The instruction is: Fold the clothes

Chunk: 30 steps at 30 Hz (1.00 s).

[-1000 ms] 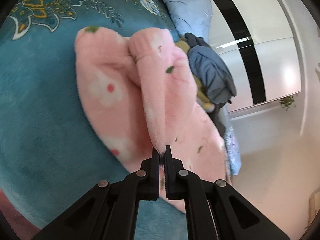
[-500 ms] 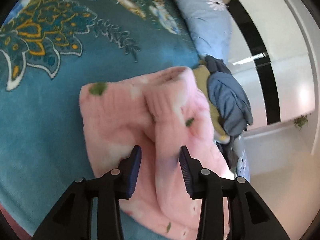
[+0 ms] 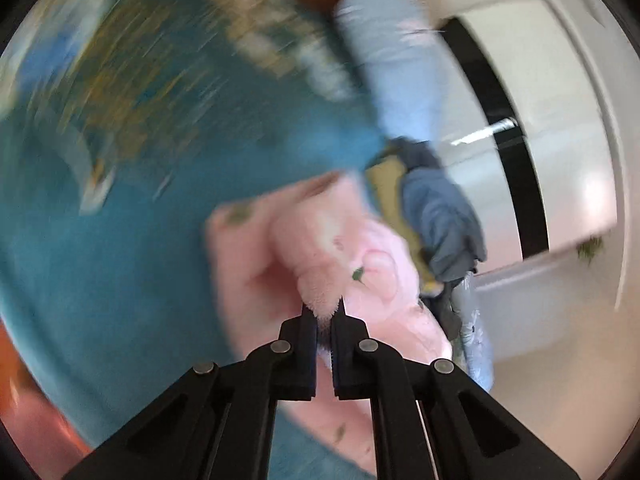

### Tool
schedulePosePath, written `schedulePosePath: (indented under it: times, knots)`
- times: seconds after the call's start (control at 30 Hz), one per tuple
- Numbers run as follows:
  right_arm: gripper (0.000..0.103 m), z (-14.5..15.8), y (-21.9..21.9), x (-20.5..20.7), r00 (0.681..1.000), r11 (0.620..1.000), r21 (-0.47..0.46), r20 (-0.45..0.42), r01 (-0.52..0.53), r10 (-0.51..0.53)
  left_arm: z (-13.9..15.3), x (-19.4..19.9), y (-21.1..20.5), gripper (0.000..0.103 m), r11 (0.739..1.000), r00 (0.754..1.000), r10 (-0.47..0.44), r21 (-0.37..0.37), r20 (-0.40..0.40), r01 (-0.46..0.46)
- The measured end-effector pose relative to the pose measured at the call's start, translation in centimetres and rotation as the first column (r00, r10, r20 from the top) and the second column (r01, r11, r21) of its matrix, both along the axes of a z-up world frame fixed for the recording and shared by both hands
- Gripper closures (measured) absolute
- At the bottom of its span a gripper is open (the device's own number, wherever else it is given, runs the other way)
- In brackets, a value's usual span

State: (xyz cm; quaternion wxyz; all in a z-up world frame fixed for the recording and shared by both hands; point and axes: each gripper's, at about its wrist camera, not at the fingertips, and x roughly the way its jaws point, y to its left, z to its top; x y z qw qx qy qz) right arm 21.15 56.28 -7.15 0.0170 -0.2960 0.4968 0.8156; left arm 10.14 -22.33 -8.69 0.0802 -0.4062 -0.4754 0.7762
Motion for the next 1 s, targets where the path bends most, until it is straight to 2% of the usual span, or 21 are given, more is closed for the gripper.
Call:
schedulePosePath:
  times: [0.07, 0.17, 0.3, 0.5, 0.67, 0.8, 0.83, 0.9, 0.93, 0.97, 1.0]
  knots:
    - [0.099, 0.0, -0.1, -0.1, 1.000, 1.000, 0.005, 0.004, -0.002, 0.002, -1.9, 0.9, -0.6, 0.098, 0.999, 0.999, 0.028, 0.038, 0.033, -0.030]
    - [0.099, 0.1, -0.1, 0.0, 1.000, 1.000, 0.015, 0.001, -0.003, 0.003, -2.4, 1.5, -0.6, 0.098, 0.999, 0.999, 0.031, 0.033, 0.034, -0.032]
    - [0.099, 0.1, 0.0, -0.1, 1.000, 1.000, 0.016, 0.004, -0.003, 0.003, -0.8, 0.6, -0.1, 0.098, 0.999, 1.000, -0.001, -0.049, -0.009, 0.001]
    - [0.099, 0.1, -0.1, -0.2, 1.000, 1.000, 0.018, 0.003, -0.012, 0.012, 1.9, -1.9, 1.0, 0.098, 0.996, 0.998, -0.005, -0.090, -0.064, -0.001]
    - [0.099, 0.1, -0.3, -0.3, 1.000, 0.999, 0.021, 0.001, -0.026, 0.026, -1.7, -0.5, 0.1, 0.098, 0.996, 0.999, 0.037, -0.082, 0.019, -0.035]
    - [0.099, 0.3, -0.6, -0.5, 0.999, 0.998, 0.046, 0.008, -0.037, 0.037, -1.6, 0.0, 0.0, 0.096, 0.998, 1.000, 0.026, -0.063, -0.002, -0.026]
    - [0.099, 0.3, -0.7, -0.5, 0.999, 0.998, 0.052, 0.010, -0.039, 0.039, -1.2, 0.2, -0.1, 0.092, 0.998, 1.000, 0.024, -0.063, -0.019, -0.025]
    - [0.099, 0.4, -0.8, -0.6, 0.999, 0.997, 0.060, 0.010, -0.041, 0.041, -0.4, 0.4, -0.2, 0.073, 0.995, 0.999, 0.016, -0.102, -0.039, -0.020]
    - [0.099, 0.4, -0.8, -0.5, 0.999, 0.997, 0.062, 0.010, -0.042, 0.041, -0.2, 0.4, -0.3, 0.057, 0.991, 0.999, 0.021, -0.135, -0.039, -0.026]
    - [0.099, 0.4, -0.8, -0.5, 0.999, 0.997, 0.062, 0.010, -0.042, 0.041, 0.1, 0.4, -0.3, 0.052, 0.985, 0.999, 0.025, -0.168, -0.039, -0.031]
    - [0.099, 0.4, -0.8, -0.5, 0.999, 0.997, 0.063, 0.011, -0.042, 0.042, -0.2, 0.2, -0.3, 0.052, 0.985, 1.000, 0.019, -0.171, -0.025, -0.023]
